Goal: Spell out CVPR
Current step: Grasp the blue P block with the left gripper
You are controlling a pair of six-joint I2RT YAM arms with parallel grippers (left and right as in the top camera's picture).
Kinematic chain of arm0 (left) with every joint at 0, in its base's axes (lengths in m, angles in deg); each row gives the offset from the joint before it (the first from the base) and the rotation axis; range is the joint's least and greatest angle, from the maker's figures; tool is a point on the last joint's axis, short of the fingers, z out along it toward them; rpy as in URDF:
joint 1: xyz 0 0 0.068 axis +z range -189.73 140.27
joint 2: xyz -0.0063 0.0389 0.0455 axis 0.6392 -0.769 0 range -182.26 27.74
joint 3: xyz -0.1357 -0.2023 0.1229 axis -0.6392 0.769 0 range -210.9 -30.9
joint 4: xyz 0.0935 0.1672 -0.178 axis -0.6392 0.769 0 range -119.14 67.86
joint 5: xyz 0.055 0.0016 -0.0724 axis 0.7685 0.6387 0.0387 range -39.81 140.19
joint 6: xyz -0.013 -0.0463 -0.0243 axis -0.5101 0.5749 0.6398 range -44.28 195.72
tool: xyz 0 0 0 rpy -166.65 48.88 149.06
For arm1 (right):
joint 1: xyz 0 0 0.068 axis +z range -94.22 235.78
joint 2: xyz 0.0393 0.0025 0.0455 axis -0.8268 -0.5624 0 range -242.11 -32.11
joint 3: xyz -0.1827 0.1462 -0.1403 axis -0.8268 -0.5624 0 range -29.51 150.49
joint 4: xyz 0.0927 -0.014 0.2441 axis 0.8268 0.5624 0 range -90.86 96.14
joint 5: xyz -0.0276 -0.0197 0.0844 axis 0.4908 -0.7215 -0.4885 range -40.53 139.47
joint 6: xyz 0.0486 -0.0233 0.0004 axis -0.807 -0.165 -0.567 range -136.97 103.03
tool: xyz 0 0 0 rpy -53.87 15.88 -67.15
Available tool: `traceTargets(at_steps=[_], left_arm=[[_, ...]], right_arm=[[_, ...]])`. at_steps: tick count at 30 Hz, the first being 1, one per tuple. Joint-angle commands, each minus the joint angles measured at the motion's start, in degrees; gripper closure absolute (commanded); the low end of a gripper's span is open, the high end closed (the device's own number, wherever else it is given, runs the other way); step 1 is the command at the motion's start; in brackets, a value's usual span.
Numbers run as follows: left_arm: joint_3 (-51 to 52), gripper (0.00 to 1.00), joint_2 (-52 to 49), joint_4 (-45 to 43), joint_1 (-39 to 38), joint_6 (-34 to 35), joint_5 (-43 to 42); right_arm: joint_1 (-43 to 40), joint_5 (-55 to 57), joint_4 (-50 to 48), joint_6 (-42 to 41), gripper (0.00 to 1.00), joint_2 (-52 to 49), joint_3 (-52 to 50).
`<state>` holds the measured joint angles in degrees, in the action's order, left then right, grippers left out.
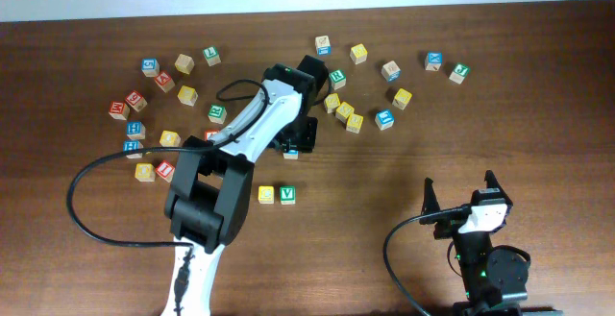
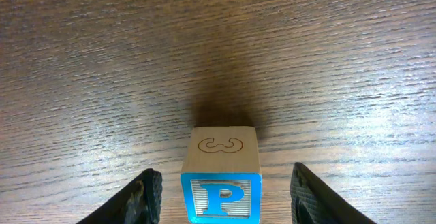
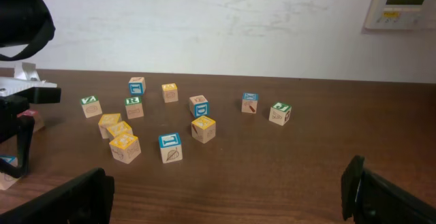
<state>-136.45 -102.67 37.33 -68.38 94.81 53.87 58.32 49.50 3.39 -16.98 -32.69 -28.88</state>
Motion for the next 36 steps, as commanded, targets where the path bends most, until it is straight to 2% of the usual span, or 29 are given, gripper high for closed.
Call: traceTargets(at_steps=[1,7,21,29,36], left_arm=[[-0.92,0.48,-0.83,0.17,0.02,1.03,0.2],[-0.11,0.55,-0.85,-0.2,0.02,1.01,0.17],[-0.11,0.52,-1.29,-1.01,0.02,1.01,0.0],[-0.07,0.53,-1.88,-0.52,-0.04,1.01,0.0],[-0.07,0.58,-1.88,-0.63,-0.07,1.03,0.0]], right_arm=[[-0.37,0.46,0.39,-0.44,0.02,0.37,-0.31],[-0.37,0.46,0.39,-0.44,0.02,0.37,-0.31],[-0.37,0.46,0.39,-0.44,0.02,0.37,-0.31],[-0.37,0.46,0.39,-0.44,0.02,0.37,-0.31],[-0.37,0.46,0.39,-0.44,0.02,0.37,-0.31]])
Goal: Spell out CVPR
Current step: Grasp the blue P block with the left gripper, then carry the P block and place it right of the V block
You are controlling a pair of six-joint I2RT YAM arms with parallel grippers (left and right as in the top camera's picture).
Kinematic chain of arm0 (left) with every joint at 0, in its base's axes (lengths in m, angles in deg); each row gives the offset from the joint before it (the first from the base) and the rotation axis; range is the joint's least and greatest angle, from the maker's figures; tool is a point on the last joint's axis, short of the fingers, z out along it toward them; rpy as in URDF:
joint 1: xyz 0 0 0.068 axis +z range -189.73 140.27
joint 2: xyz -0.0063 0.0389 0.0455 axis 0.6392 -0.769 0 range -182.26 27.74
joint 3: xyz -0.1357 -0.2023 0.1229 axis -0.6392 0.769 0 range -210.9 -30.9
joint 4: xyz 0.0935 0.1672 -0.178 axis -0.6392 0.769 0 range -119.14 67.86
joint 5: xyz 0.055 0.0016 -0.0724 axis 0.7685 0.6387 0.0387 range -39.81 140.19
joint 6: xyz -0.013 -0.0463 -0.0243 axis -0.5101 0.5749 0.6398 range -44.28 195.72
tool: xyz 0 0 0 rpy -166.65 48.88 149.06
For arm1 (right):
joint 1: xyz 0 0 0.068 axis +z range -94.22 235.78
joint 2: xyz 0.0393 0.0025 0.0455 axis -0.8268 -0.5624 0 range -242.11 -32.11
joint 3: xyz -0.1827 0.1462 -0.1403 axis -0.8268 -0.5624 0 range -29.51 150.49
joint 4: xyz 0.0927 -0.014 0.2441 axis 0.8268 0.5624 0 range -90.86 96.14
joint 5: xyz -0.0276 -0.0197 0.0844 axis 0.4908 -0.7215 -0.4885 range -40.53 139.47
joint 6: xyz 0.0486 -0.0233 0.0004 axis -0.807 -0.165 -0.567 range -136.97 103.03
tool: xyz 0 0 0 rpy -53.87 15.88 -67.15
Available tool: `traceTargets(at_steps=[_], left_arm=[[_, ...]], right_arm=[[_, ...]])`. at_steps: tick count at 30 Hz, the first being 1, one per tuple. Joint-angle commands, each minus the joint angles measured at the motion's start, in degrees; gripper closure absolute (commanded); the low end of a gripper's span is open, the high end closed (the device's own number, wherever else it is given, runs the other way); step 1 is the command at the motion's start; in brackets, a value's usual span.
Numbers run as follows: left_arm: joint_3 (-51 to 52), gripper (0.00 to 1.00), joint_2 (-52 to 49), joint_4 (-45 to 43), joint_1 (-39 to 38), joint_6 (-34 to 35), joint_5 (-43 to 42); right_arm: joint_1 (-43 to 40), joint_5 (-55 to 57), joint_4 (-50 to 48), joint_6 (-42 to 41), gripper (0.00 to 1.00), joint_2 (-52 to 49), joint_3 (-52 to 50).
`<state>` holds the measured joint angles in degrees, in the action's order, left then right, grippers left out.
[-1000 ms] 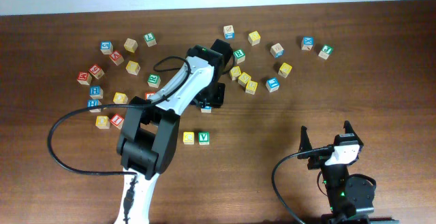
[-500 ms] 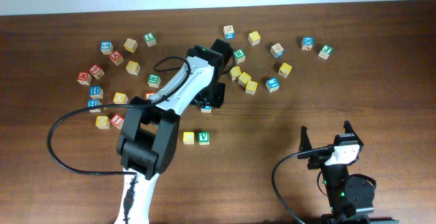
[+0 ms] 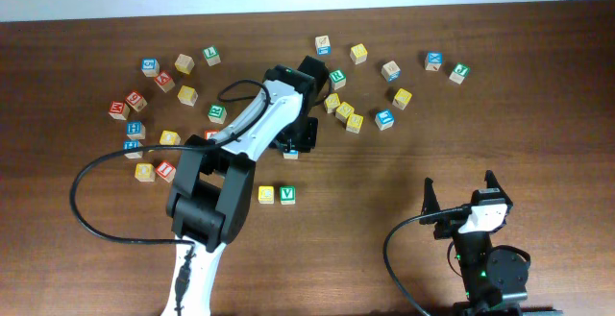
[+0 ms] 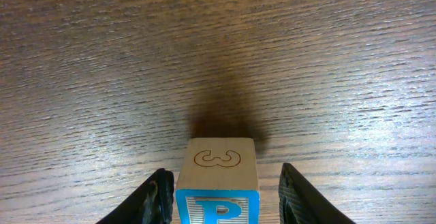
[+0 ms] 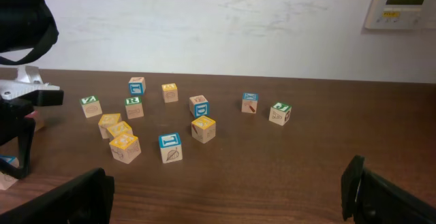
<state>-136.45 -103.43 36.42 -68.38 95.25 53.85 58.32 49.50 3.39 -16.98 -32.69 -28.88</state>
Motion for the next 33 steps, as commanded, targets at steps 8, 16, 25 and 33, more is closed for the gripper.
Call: traceTargets(at_steps=[8,16,25,33], left_arm=[[-0.07,0.62,-1.16,0.7,-0.09,0.59,0.13],[-0.09,0.7,-1.14,-0.15,-0.09,0.57,0.22],[-3.82,0.76,0.28,3.65,-0.09,0.57,-0.17],[-7.39,0.76,6.71,12.52,-0.76,0.61,-17.09]], right_arm=[[-0.37,0.46,0.39,-0.44,0.02,0.37,-0.31],[-0.37,0.46,0.39,-0.44,0.02,0.37,-0.31],[-0.37,0.46,0.39,-0.44,0.02,0.37,-0.31],[-0.37,0.46,0.39,-0.44,0.02,0.37,-0.31]])
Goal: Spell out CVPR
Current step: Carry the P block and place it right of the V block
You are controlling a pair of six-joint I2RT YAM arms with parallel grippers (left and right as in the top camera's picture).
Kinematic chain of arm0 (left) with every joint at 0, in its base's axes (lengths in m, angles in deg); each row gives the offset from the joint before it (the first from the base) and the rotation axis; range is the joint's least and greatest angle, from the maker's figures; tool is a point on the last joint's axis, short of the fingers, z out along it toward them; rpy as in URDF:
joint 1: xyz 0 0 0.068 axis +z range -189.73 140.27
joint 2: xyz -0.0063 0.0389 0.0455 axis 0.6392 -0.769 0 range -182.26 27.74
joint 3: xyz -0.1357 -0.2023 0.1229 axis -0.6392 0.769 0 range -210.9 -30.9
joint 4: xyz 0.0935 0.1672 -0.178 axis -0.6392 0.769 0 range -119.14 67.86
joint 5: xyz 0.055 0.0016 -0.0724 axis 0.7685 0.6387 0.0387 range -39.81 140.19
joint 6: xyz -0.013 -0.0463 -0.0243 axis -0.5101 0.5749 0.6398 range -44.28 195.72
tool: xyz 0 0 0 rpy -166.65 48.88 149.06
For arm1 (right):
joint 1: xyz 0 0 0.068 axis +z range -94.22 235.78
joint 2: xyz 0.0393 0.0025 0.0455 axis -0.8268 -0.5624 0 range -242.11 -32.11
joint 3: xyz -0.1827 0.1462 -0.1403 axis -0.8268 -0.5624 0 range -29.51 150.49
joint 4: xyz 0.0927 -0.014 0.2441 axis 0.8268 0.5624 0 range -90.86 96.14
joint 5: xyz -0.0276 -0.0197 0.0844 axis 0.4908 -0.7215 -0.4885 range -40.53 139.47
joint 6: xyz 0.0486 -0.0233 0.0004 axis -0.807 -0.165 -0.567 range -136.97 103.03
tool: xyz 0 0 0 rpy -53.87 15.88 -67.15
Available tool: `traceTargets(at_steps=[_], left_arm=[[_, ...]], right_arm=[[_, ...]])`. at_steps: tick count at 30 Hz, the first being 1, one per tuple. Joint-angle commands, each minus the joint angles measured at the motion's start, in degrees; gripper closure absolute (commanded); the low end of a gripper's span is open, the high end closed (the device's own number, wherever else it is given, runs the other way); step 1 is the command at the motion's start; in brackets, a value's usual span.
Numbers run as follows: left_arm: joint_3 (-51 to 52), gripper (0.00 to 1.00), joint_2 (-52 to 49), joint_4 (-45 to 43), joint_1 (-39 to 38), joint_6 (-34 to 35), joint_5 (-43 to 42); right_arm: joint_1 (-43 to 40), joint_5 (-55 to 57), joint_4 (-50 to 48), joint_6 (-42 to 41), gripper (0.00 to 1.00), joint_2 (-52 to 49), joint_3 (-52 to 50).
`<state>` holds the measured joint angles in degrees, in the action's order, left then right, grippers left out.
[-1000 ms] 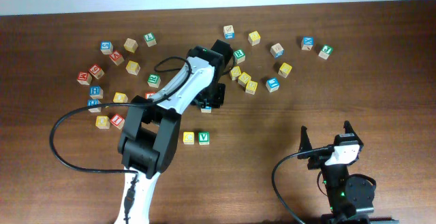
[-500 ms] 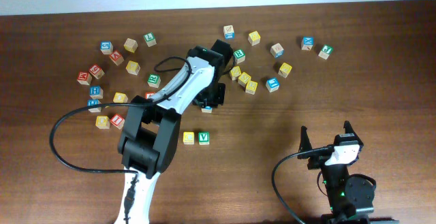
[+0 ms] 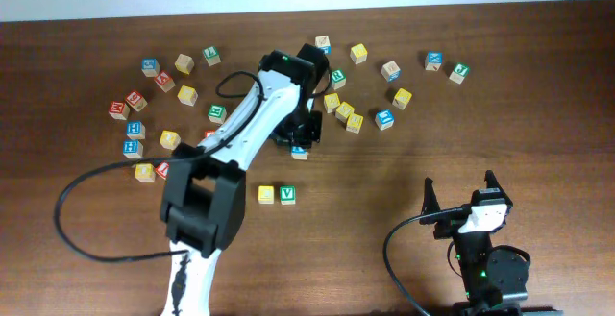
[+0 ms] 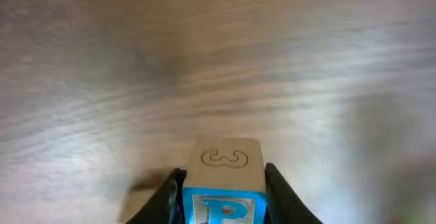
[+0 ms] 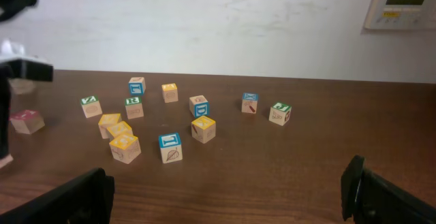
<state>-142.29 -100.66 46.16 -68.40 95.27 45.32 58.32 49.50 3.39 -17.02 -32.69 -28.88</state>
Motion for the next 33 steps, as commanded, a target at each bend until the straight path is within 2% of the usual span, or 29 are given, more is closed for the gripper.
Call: traceTargets(at_steps=[1,3,7,10,21,25,33], left_arm=[[-1.4,0.77,3.91,4.37,-1.53,0.57,-8.87],[-0.17,0.78,3.91,5.38,-3.56,0.61,-8.85],[3.52,0.76,3.91,4.98,-8.13,10.01,-1.68],[6.29,0.75,3.91,2.82,-9.97,13.64,1.84],[14.08,0.73,3.91,-4.46,-9.05,15.39,3.48],[14.1,0.72,3.87,-4.57,-9.05,15.39,7.76],[15.63,0.72,3.8,-4.39,-9.05,15.65,6.14]], right_arm=[[-0.37,0.46,0.39,-0.39,0.02,0.37,-0.31],[-0.37,0.46,0.39,-0.39,0.02,0.37,-0.31],[-0.37,0.46,0.39,-0.39,0.02,0.37,-0.31],[-0.37,0.46,0.39,-0.37,0.02,0.37,-0.31],[-0.37,0.46,0.39,-0.39,0.02,0.37,-0.31],[-0.37,0.46,0.39,-0.39,0.02,0.37,-0.31],[-0.37,0.46,0.39,-0.37,0.02,0.37,-0.31]])
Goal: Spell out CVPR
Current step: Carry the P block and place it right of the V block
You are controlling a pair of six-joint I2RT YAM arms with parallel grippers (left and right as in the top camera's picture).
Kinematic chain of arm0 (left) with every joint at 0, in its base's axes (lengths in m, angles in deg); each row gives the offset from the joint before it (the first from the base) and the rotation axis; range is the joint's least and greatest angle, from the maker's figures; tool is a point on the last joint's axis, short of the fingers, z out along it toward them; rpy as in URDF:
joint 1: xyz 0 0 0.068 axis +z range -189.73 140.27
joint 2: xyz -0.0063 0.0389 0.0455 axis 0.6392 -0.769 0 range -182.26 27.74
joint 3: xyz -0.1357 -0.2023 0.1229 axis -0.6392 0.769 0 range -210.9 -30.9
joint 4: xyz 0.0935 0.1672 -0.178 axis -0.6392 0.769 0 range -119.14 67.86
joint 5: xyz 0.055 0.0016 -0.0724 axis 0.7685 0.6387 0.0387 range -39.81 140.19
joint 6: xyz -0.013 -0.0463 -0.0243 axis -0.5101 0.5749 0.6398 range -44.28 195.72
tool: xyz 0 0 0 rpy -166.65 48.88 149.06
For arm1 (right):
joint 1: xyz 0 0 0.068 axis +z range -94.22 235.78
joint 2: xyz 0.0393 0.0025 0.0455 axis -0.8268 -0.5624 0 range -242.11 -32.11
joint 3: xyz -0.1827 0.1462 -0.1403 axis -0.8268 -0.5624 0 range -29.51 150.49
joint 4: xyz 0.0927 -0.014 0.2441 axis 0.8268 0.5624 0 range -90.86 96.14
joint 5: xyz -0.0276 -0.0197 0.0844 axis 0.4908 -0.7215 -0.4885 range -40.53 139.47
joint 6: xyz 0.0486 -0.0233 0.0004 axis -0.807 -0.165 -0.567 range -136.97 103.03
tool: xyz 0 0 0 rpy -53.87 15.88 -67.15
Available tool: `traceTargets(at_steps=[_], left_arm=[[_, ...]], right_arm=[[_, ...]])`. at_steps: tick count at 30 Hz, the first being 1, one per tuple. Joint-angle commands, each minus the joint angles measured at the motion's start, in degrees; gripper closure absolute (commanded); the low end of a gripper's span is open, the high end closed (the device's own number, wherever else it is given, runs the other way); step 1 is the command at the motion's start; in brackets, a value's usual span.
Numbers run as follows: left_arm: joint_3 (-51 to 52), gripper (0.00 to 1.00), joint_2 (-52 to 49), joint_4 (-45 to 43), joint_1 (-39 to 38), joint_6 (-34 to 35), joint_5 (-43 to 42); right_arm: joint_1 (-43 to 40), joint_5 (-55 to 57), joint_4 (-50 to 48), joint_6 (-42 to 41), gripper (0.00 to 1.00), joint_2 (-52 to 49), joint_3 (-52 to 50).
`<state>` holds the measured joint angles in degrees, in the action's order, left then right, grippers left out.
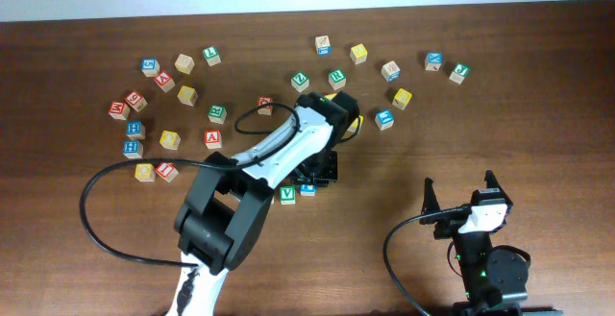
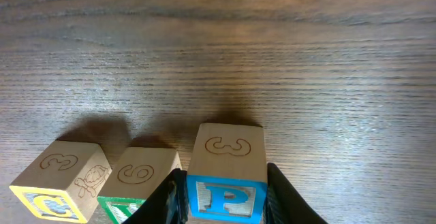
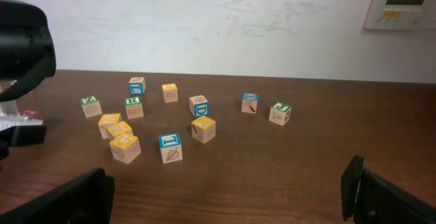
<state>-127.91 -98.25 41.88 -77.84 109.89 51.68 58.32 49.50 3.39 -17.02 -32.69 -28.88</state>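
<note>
My left gripper is shut on the blue P block, one finger on each side. The P hangs low just to the right of the green V block, with the yellow C block left of that, all in one row. Overhead, the left gripper is at the table's middle front, with the V block and P block showing beside it; the arm hides the C there. I cannot tell whether the P touches the table. My right gripper stands open and empty at the front right.
Loose letter blocks lie scattered at the back left and back right of the wooden table. In the right wrist view a cluster of blocks lies ahead. The left arm's black cable loops over the front left.
My left gripper, still shut on the P block, has moved from the table's middle toward the front. It now holds the P right next to the V block. The right arm has not moved.
My left gripper stood open around the P block on the table's middle. Then its fingers were closer to the block. Then it was shut on the P, shifted slightly right. Now the P is beside the C and V row.
</note>
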Motion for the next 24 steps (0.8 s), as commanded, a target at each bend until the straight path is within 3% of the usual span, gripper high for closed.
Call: traceTargets(at_steps=[1,10,24], left_arm=[[1.4,0.72,1.4,-0.11,0.39,1.03,-0.22],[1.49,0.72,1.4,-0.07,0.39,1.01,-4.76],[1.51,0.73,1.4,-0.04,0.42,2.34,-4.5]], right_arm=[[-0.37,0.46,0.39,-0.39,0.02,0.37,-0.31],[-0.37,0.46,0.39,-0.39,0.02,0.37,-0.31],[-0.37,0.46,0.39,-0.37,0.02,0.37,-0.31]])
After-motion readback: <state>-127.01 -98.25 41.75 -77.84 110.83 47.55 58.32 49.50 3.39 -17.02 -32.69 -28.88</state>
